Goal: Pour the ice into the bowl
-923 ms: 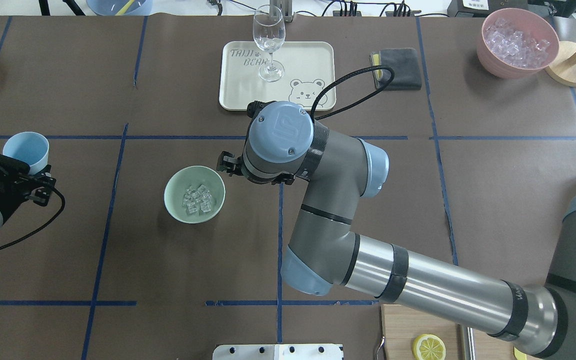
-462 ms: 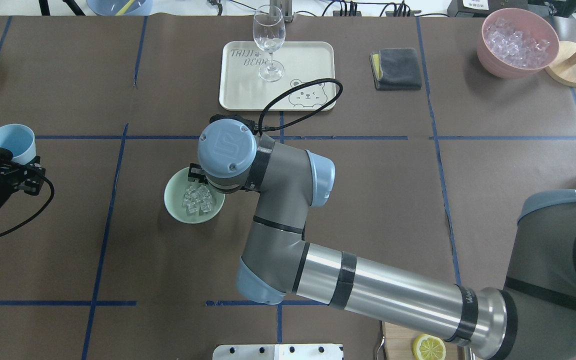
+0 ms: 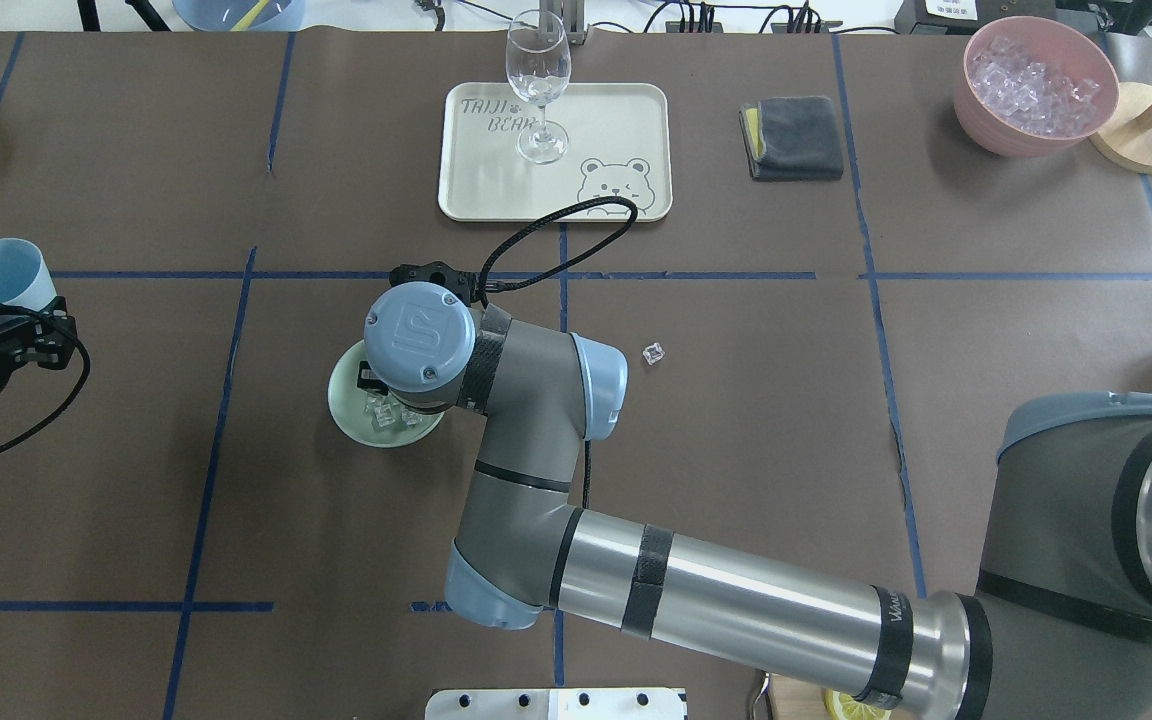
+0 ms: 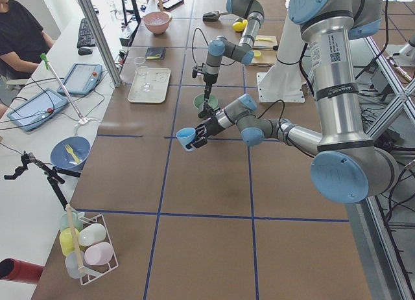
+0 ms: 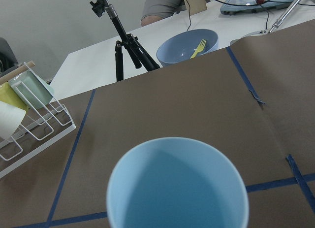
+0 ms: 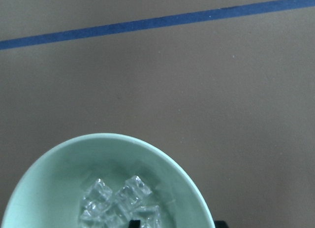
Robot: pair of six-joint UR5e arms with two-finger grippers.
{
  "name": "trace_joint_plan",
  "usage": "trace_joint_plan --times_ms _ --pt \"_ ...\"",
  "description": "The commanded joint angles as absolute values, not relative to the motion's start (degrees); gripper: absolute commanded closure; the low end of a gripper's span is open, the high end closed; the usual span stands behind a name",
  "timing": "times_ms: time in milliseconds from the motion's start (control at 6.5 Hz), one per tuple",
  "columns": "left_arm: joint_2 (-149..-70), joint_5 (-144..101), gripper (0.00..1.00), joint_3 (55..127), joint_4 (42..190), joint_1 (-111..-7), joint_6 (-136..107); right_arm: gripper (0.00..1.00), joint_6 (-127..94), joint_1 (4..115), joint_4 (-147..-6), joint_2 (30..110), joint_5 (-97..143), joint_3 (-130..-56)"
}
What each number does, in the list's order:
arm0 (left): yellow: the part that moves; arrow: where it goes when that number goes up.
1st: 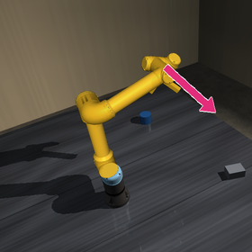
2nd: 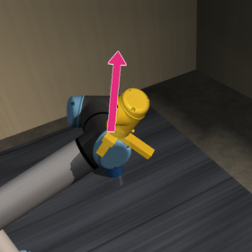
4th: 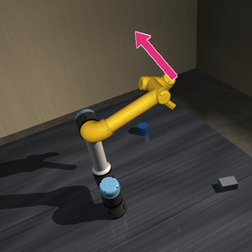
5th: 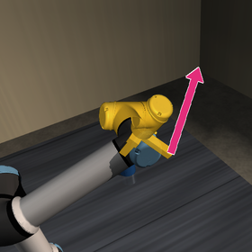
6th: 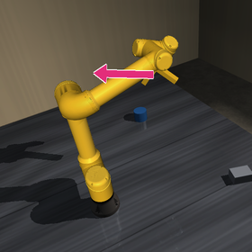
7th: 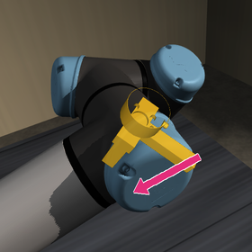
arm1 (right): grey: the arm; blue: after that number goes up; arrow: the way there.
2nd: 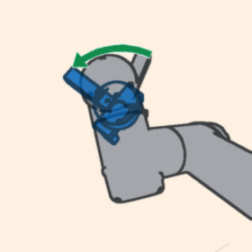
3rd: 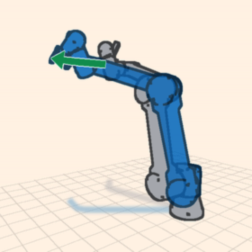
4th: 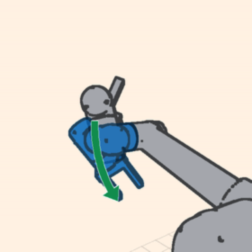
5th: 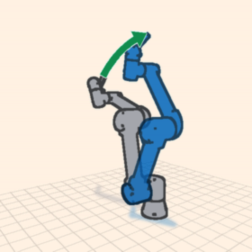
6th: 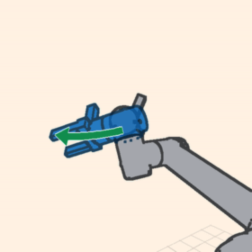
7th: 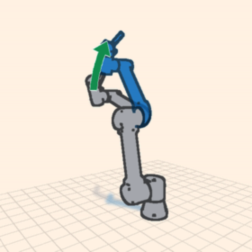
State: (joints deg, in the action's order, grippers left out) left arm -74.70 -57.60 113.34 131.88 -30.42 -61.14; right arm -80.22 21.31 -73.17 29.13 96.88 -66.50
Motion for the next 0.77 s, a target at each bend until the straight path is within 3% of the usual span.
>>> trace_joint_plan --times_ms 0,308,615 --pt "-74.53 -57.31 1.00 108.66 137.72 -30.50 -64.95 1.00 -78.40 21.36 -73.13 29.35 97.12 -67.23" --pt "-74.44 -57.22 1.00 105.22 138.16 -30.50 -67.74 1.00 -78.49 22.23 -73.47 29.79 98.95 -69.94" --pt "-74.00 -50.93 1.00 101.54 144.46 -29.28 -74.42 1.00 -78.40 25.03 -77.23 35.20 102.11 -79.83"
